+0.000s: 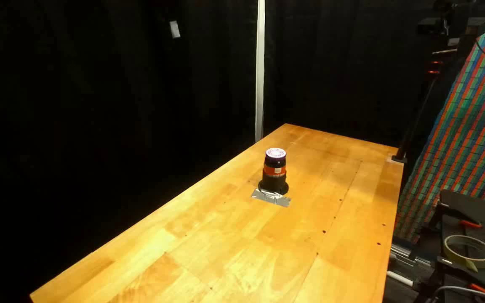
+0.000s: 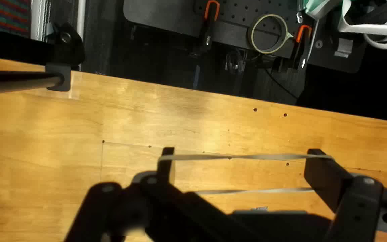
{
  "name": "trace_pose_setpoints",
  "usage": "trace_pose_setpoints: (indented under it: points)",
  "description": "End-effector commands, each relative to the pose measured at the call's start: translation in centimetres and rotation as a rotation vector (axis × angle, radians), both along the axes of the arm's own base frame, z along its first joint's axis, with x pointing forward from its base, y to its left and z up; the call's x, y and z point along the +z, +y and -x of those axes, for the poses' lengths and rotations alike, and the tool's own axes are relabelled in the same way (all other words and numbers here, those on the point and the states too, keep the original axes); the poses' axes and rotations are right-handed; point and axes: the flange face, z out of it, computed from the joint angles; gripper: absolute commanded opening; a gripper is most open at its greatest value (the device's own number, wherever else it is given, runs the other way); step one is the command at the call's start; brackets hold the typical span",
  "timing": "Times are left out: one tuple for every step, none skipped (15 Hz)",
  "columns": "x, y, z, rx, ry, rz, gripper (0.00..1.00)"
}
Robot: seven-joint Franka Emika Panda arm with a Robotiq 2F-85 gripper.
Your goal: Put the rubber band around the brown cup
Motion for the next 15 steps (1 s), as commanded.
trace_pose_setpoints:
  points:
    - [0.2,0.0,0.0,0.000,-0.001,0.000,1.00]
    - [0.3,0.0,0.0,-0.001,-0.005,0.001,1.00]
    - [0.4,-0.1,0.0,-0.001,-0.008,0.001,1.00]
    - [0.5,-0.1,0.0,-0.001,-0.008,0.001,1.00]
    - [0.5,-0.1,0.0,-0.001,-0.009,0.001,1.00]
    - [0.5,-0.1,0.0,-0.001,-0.009,0.002,1.00]
    - [0.5,-0.1,0.0,-0.001,-0.009,0.002,1.00]
    - [0.5,-0.1,0.0,-0.001,-0.009,0.002,1.00]
    - [0.5,-0.1,0.0,-0.001,-0.009,0.002,1.00]
    - [0.5,-0.1,0.0,-0.001,-0.009,0.002,1.00]
    - [0.8,0.6,-0.5,0.000,-0.020,0.017,1.00]
    - [1.2,2.4,-2.0,0.007,-0.024,0.061,1.00]
    - [1.3,3.4,-2.8,0.012,-0.024,0.080,1.00]
    - [1.1,5.2,-4.3,0.017,-0.031,0.118,1.00]
    - [1.0,6.5,-5.2,0.022,-0.033,0.140,1.00]
